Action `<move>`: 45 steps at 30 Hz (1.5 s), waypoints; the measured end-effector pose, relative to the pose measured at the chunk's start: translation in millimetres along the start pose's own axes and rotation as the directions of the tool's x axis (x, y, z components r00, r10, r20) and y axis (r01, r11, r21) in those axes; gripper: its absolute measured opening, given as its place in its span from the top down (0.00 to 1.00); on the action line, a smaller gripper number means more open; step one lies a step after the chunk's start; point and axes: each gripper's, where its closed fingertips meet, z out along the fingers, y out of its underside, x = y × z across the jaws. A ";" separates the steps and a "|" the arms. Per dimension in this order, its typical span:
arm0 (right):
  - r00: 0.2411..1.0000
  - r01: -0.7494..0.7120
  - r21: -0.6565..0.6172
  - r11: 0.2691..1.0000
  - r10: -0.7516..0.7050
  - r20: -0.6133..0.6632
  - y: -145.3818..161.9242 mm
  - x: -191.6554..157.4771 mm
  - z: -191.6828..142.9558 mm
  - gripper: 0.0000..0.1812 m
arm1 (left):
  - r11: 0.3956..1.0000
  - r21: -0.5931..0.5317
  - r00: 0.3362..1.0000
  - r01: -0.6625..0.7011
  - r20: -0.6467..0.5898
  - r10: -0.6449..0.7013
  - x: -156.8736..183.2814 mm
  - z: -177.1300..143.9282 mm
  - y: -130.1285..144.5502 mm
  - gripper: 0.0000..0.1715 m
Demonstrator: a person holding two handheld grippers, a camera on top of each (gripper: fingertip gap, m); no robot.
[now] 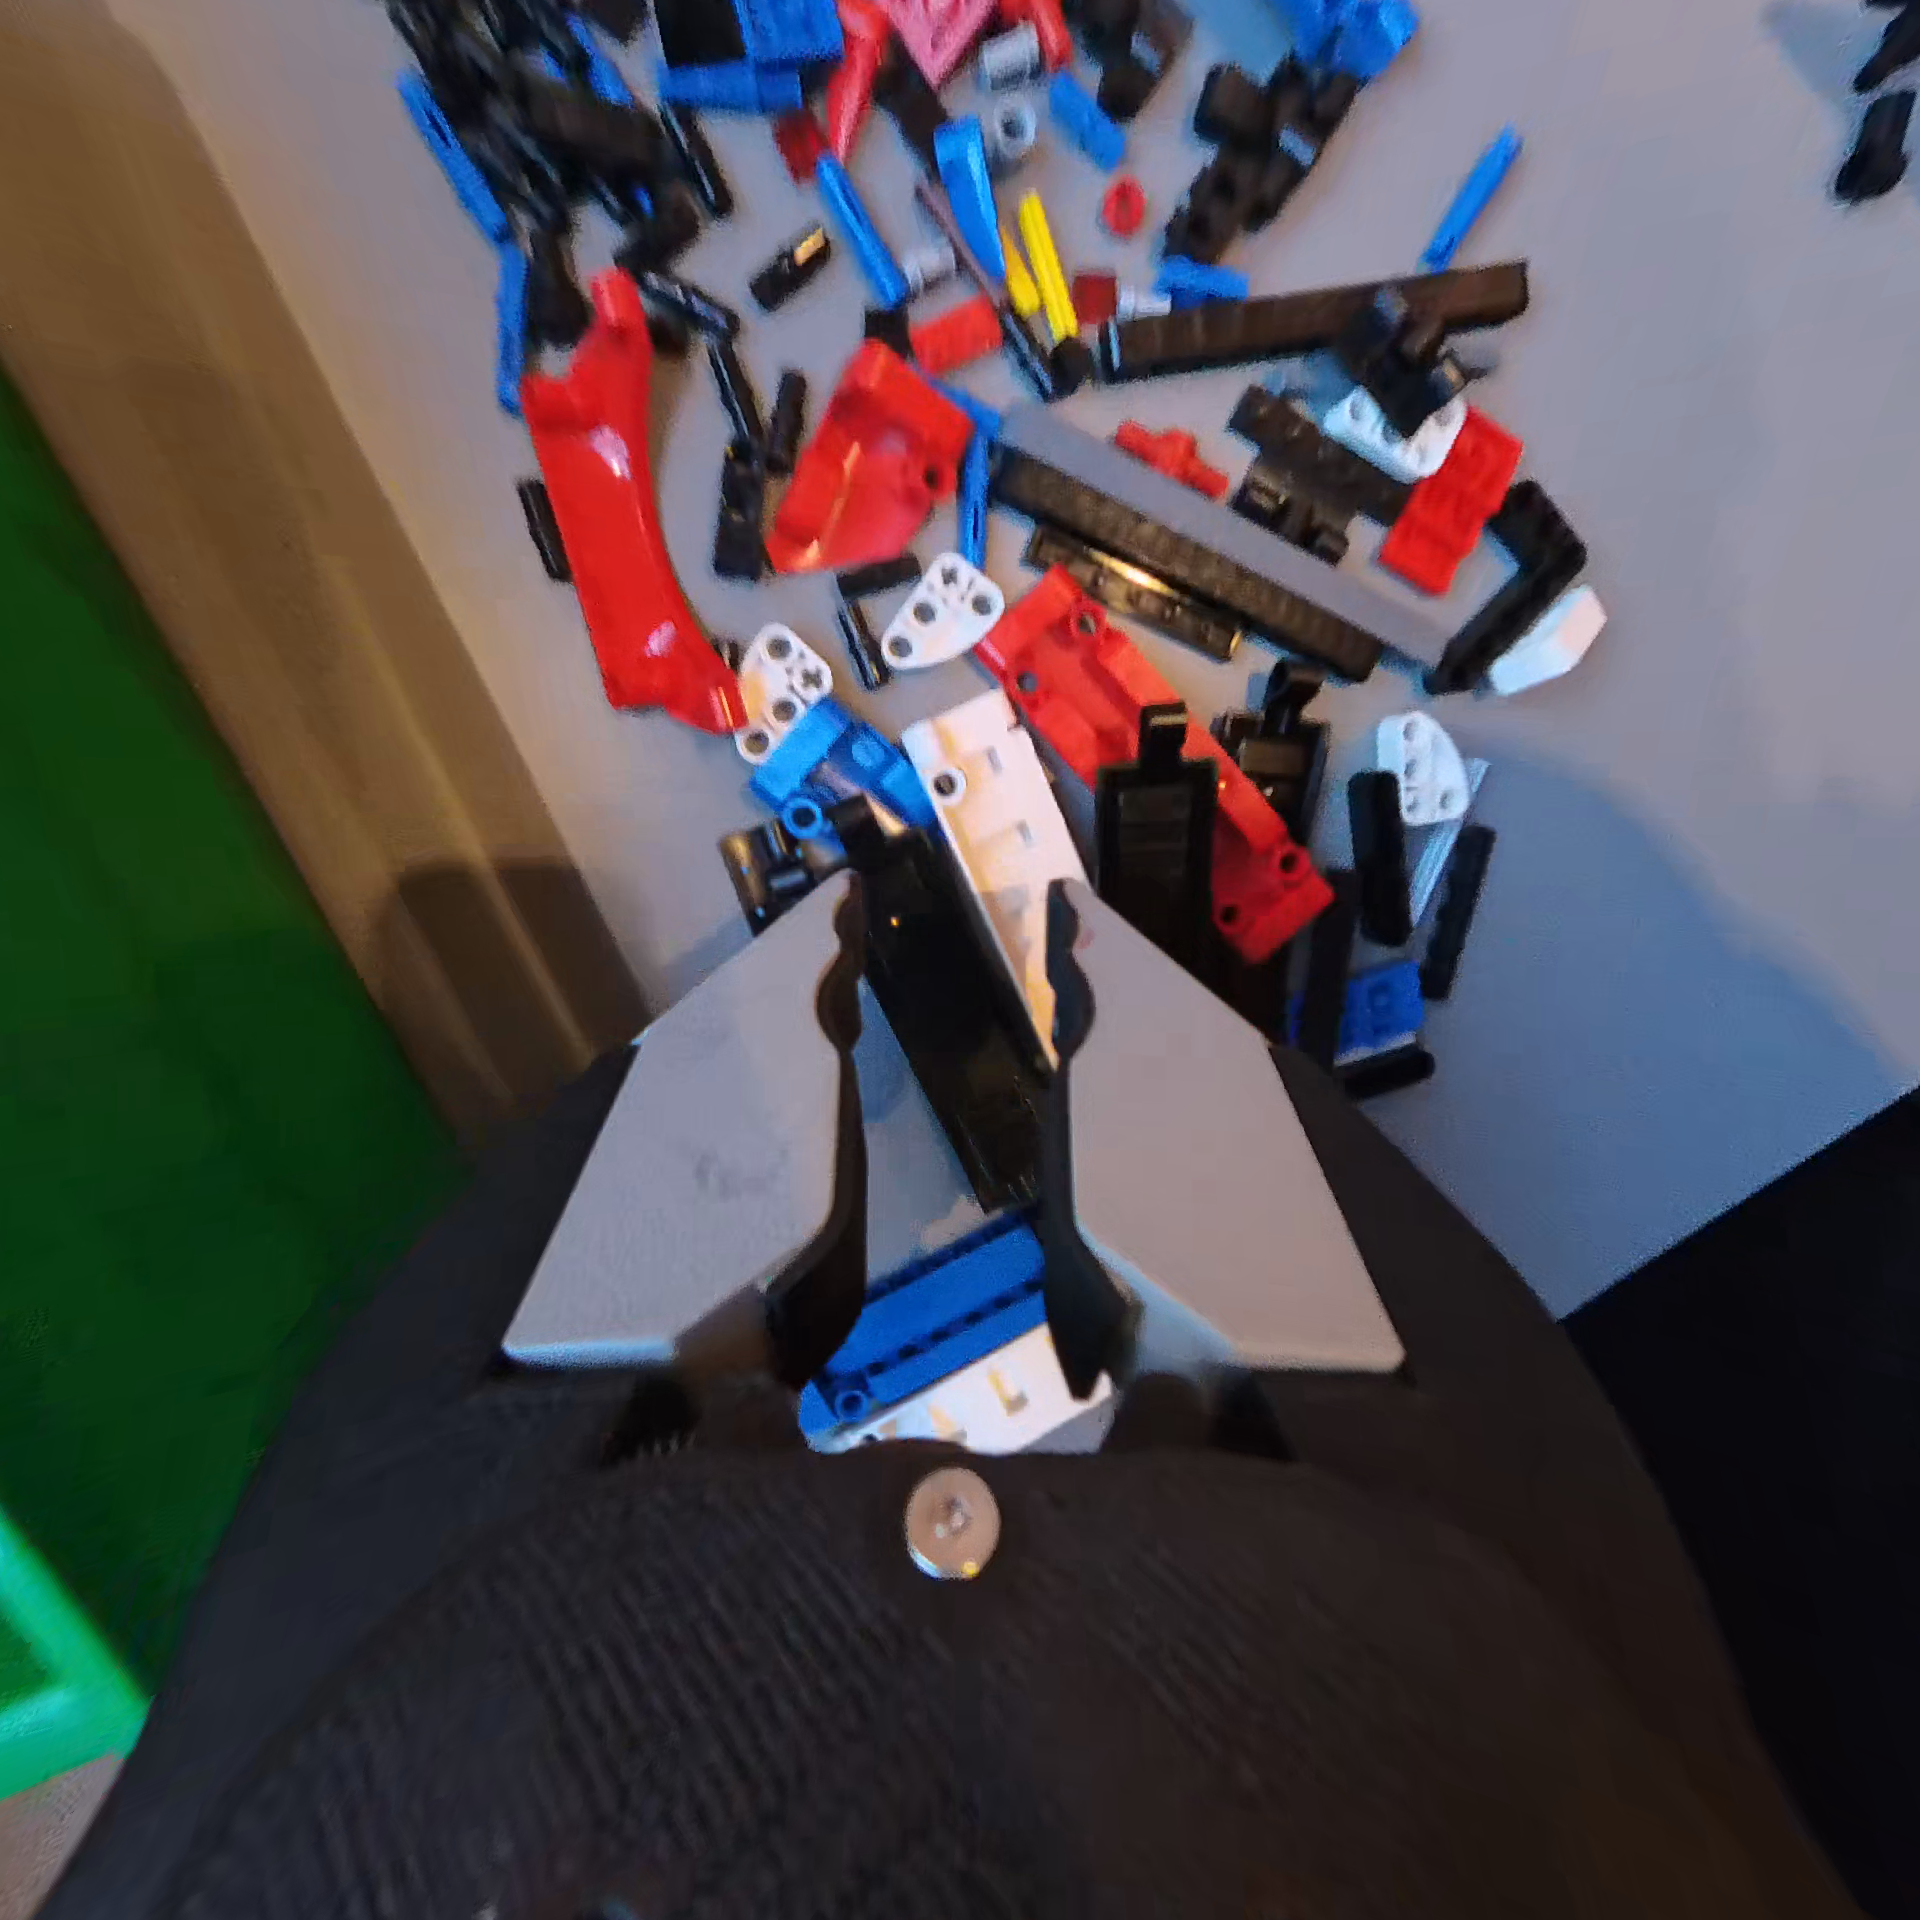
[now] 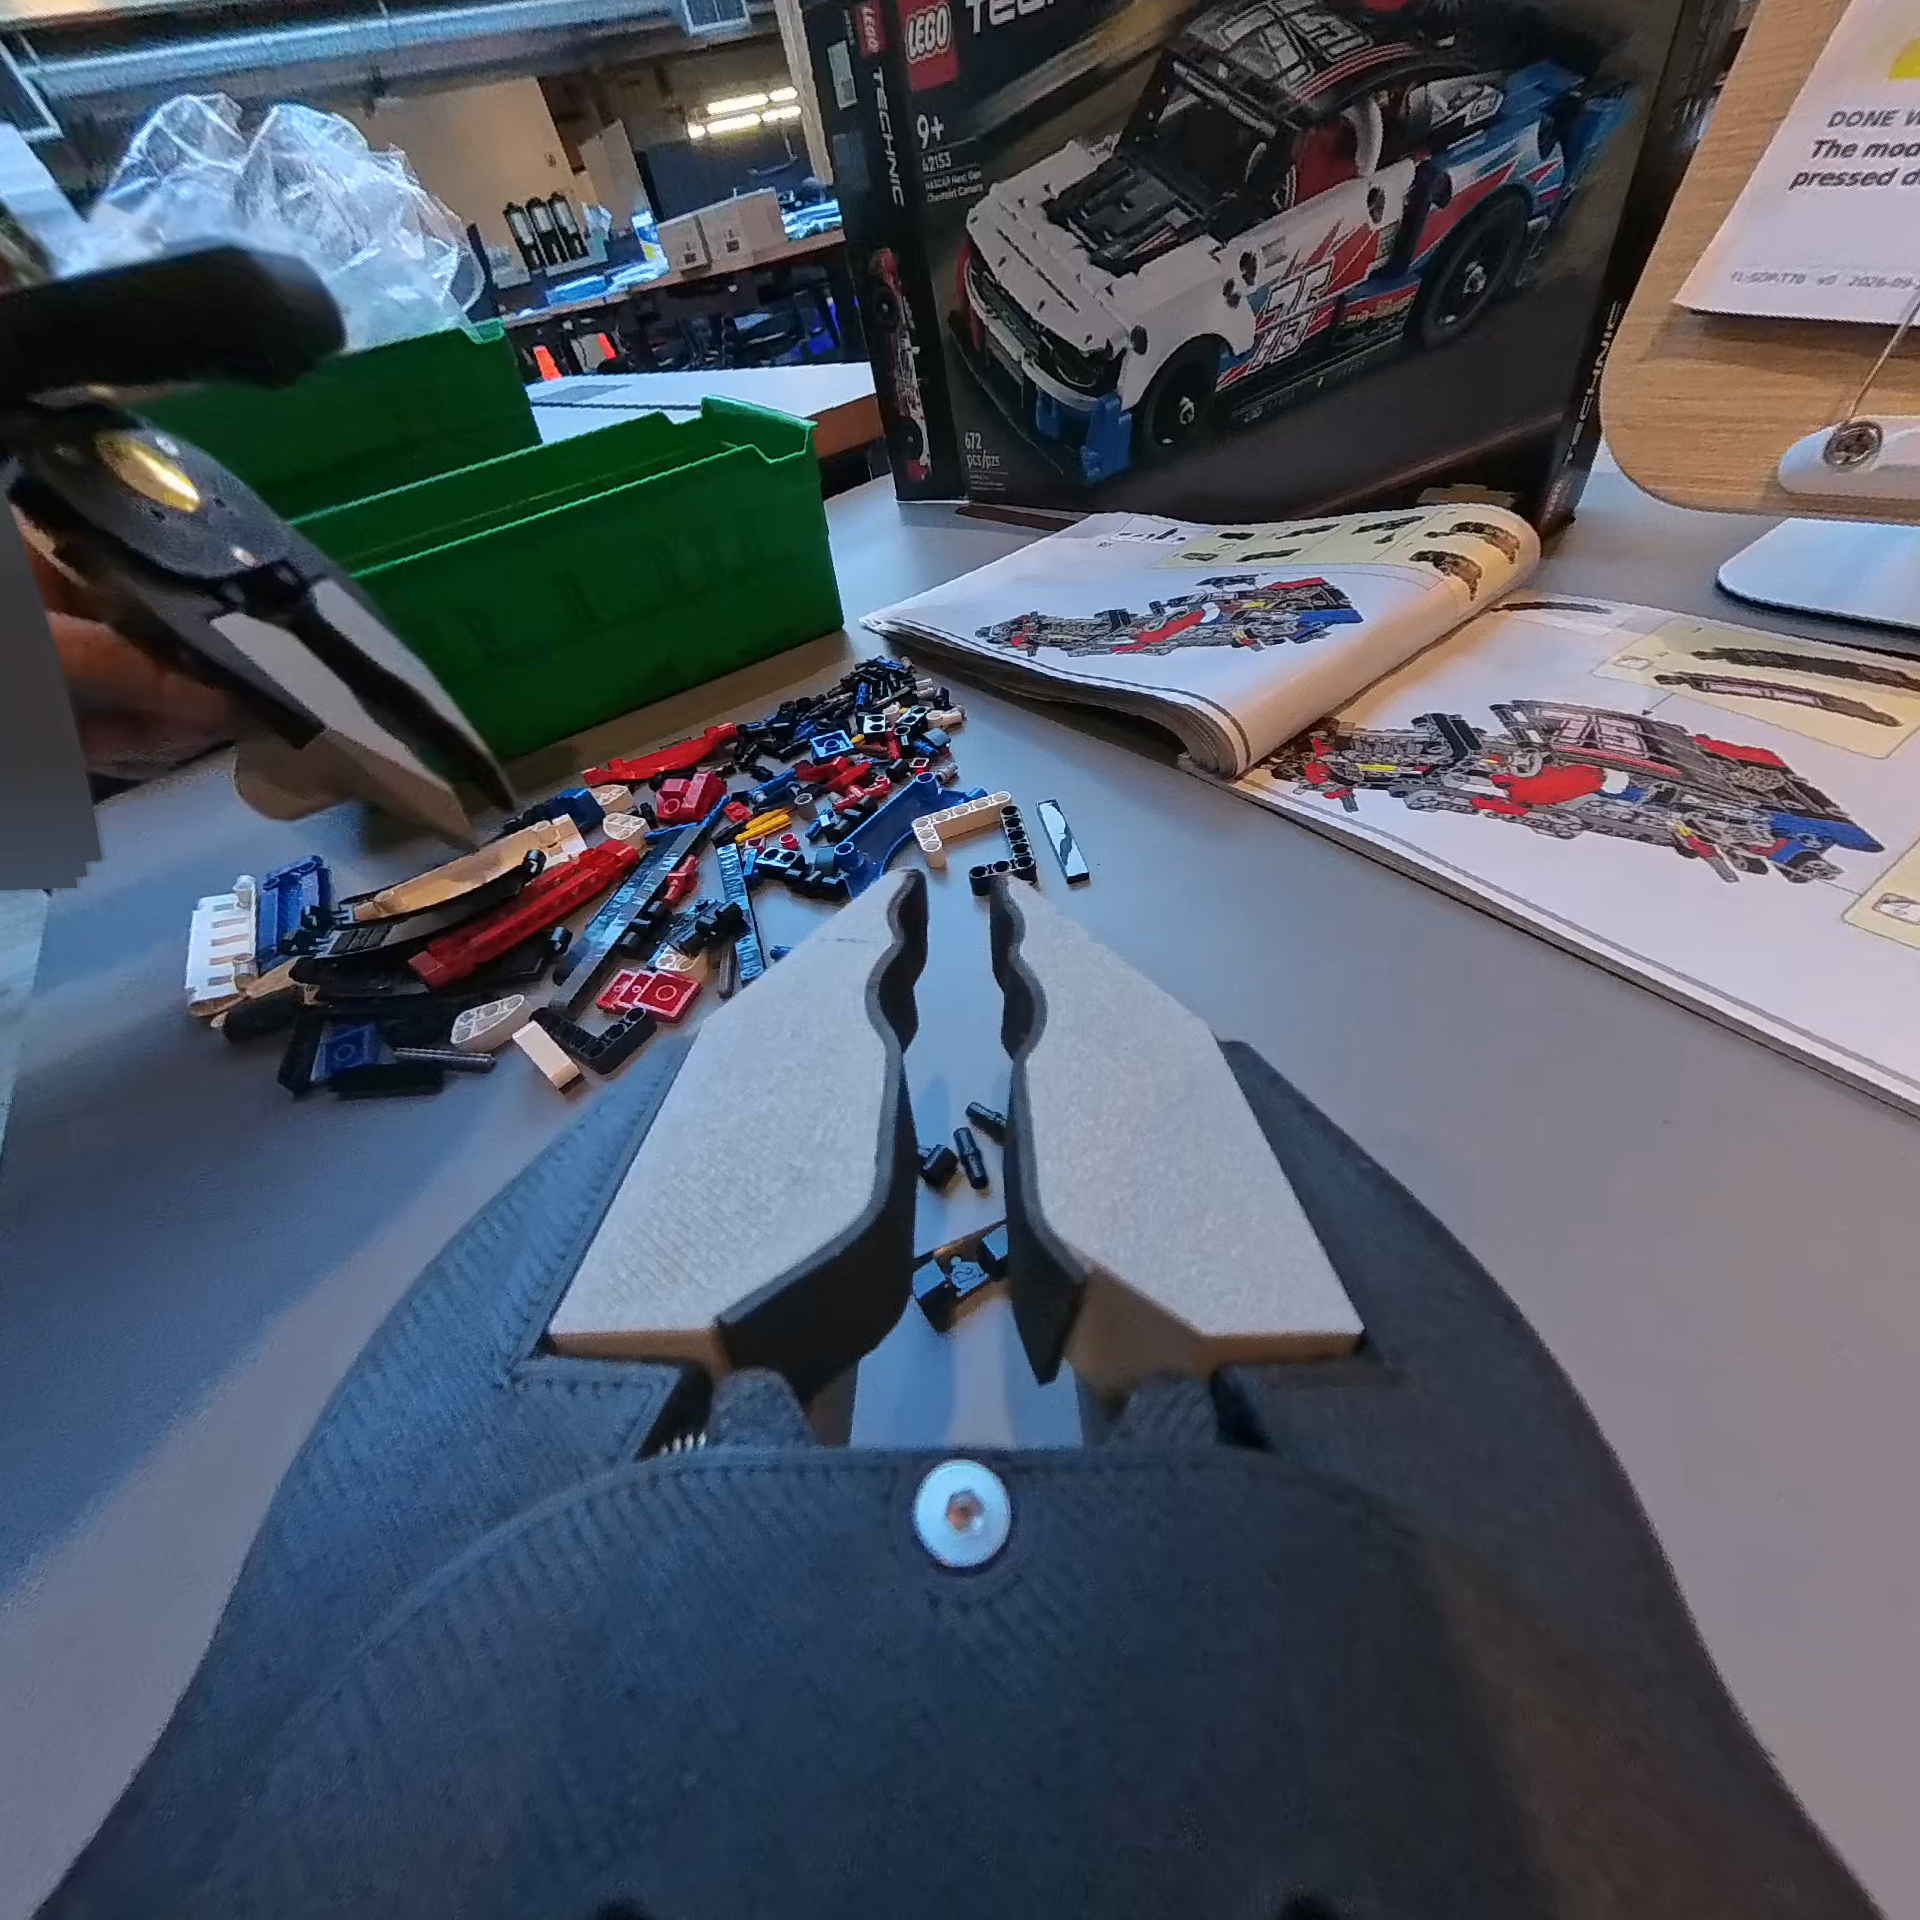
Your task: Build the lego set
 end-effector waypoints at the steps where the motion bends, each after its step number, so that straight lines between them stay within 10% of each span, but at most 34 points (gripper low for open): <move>1: 1.000 -0.001 0.000 1.000 0.001 -0.001 0.1 0.2 0.0 0.95 | 1.000 -0.008 1.000 0.012 -0.012 -0.012 1.3 2.2 5.1 0.82; 8: 1.000 0.012 -0.001 1.000 -0.012 -0.008 0.5 0.0 0.2 0.96 | 1.000 0.006 0.996 0.026 -0.090 -0.025 10.1 9.5 8.7 0.99; 26: 1.000 0.012 0.000 1.000 -0.012 -0.011 0.4 1.2 -1.1 0.97 | 1.000 -0.021 1.000 0.015 -0.012 -0.015 -5.3 3.4 18.1 0.97; 34: 1.000 0.015 0.000 1.000 -0.015 -0.011 0.2 0.9 -1.5 0.97 | 0.989 0.138 0.998 -0.051 0.027 0.047 -10.4 -10.5 -38.0 0.87; 45: 1.000 0.005 0.004 1.000 -0.005 -0.001 -0.7 0.1 -1.6 0.97 | 0.993 0.050 0.984 -0.106 0.146 0.098 -44.4 19.5 -72.3 0.83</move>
